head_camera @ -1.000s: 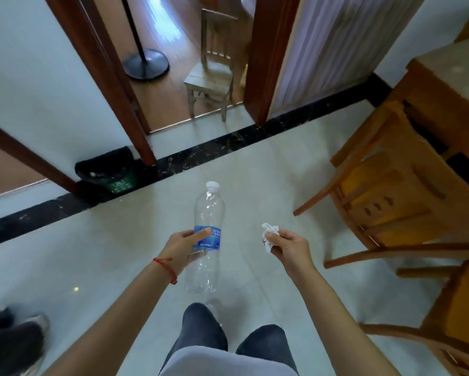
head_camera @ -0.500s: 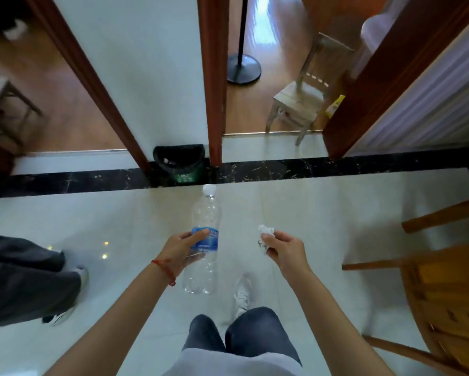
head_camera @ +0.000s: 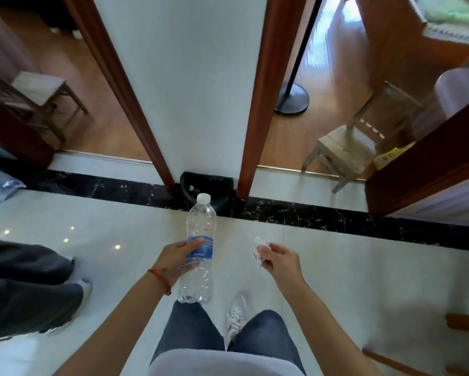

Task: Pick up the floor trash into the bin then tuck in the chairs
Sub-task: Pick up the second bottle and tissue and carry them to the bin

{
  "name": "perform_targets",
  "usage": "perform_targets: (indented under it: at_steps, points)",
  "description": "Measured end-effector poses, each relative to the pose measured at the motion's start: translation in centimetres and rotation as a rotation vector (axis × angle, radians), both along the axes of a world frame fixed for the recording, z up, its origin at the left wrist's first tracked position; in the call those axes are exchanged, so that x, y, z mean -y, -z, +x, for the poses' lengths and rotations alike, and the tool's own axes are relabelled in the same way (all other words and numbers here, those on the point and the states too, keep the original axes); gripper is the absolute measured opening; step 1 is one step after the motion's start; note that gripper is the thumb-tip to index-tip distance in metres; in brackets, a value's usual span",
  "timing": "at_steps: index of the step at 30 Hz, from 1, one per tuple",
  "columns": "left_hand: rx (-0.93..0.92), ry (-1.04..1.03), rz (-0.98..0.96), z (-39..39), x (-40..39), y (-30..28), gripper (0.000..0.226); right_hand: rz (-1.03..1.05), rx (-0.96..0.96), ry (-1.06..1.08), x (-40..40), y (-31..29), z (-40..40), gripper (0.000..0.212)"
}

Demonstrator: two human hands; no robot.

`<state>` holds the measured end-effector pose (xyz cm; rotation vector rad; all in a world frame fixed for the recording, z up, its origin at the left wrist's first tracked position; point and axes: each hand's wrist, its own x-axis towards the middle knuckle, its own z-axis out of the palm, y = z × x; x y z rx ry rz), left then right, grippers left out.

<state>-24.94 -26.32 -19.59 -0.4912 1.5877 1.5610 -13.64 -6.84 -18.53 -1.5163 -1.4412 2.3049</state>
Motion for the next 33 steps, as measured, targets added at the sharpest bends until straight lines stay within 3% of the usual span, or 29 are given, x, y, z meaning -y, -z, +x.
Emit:
perform_targets:
  at_steps: [9,19,33]
  points:
    - [0.054,-0.039,-0.011,-10.1,-0.8,1.9,0.034,0.044,0.039,-0.13,-2.3,2.4,-11.5,0.005]
    - [0.052,-0.038,-0.1,-22.1,-0.7,5.2,0.025,-0.047,0.131,-0.034,-1.8,7.0,-23.1,0.009]
    - [0.081,-0.168,-0.118,-26.8,-5.1,17.0,0.01,-0.029,0.203,-0.142,-4.7,21.4,-30.9,0.014]
